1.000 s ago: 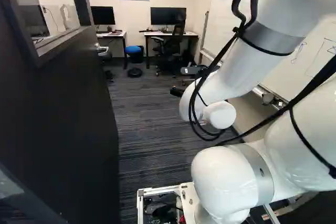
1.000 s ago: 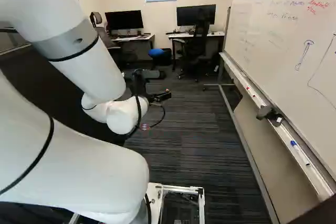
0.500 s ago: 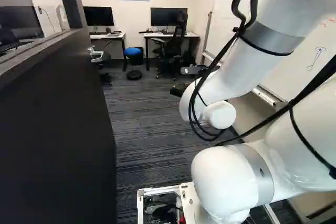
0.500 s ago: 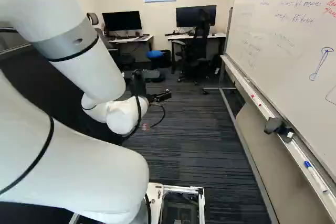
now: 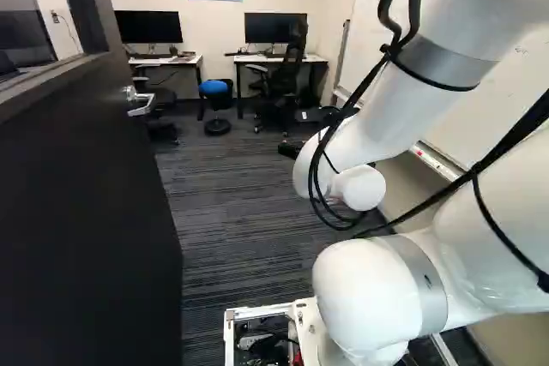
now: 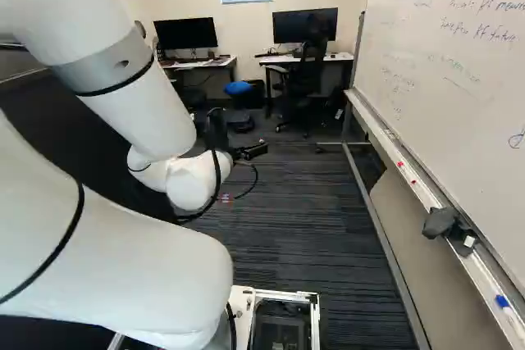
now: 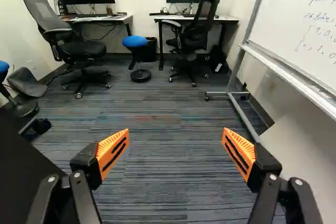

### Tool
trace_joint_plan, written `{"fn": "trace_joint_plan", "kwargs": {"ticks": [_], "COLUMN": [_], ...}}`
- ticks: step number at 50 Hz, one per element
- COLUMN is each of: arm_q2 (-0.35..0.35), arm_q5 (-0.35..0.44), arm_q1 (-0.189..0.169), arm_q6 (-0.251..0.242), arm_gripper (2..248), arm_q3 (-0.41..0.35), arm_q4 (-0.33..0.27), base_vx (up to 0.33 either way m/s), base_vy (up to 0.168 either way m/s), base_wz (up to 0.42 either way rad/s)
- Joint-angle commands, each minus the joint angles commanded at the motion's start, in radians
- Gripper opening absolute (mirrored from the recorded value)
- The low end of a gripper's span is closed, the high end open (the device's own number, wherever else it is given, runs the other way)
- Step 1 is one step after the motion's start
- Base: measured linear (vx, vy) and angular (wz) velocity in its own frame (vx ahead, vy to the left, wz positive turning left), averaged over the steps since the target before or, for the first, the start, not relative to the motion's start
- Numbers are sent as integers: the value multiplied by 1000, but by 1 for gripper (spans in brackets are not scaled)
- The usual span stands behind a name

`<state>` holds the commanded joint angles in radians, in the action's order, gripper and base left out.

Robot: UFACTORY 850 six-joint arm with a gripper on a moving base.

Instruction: Open the door and move inside

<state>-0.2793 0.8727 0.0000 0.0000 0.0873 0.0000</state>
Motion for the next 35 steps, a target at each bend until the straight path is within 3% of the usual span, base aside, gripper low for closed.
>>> {"fn": "trace_joint_plan", "kwargs": {"ticks": [35], "arm_q2": [0], "arm_q5": [0], "arm_q1": [0], "arm_q6": [0], "arm_gripper": [247], "arm_q3": [0], "arm_q4": [0], "base_vx": [221], "base_vy": [-21], "base_wz": [-23]}}
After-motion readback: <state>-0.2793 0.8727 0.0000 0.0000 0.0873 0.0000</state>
